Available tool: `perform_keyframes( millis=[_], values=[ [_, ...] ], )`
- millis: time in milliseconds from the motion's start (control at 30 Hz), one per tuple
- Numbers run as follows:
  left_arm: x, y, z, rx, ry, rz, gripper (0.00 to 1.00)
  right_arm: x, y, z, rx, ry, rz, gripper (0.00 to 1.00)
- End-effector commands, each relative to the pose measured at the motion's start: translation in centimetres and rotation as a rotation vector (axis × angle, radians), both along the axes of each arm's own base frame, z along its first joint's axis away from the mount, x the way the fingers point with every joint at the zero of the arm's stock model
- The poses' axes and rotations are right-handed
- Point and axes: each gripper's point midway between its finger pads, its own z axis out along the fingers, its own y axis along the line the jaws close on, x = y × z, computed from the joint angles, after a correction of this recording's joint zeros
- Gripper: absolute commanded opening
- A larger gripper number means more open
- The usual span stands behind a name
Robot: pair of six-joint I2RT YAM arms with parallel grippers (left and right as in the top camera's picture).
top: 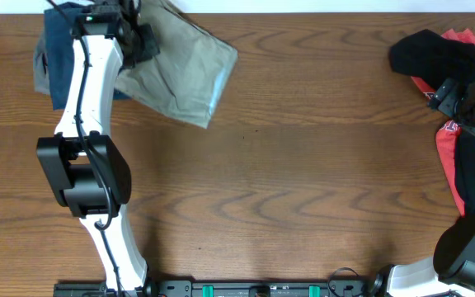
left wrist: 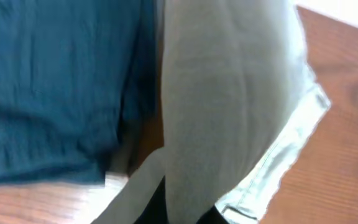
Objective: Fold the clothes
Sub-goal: 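Carry the khaki pants up-left and lay them on the blue garment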
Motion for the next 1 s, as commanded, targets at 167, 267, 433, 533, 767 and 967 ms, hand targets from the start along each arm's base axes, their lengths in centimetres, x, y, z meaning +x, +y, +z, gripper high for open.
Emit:
perform_keyframes(
  millis=[167,267,433,533,767,967],
  values=[
    [3.0,1.0,3.3,0.028,-0.161,0.046,0.06,0.0,-0.2,0.3,-0.018,0.002,0.005,0.99],
    [3.1,2.8,3.4,0.108,-0.168,0.106,0.06,0.0,-0.2,0.3,-0.018,0.002,0.005,0.99],
    [2.8,5.3,4.2,0.225,-0.177,0.197,0.06,0.0,-0.2,0.3,-0.018,0.002,0.004,0.99],
    [2.6,5.9,5.4,0.253,-0.199,0.221,0.06,0.0,-0.2,0.3,-0.018,0.002,0.005,0.99],
    [2.2,5.9,8.9,0.249,-0.275,0.233,0.06,0.0,-0.2,0.3,-0.018,0.002,0.004,0.99],
    [1.5,6.2,12.8,0.246,-0.358,0.266,0.06,0.0,-0.2,0.3,-0.018,0.002,0.005,0.99]
  ],
)
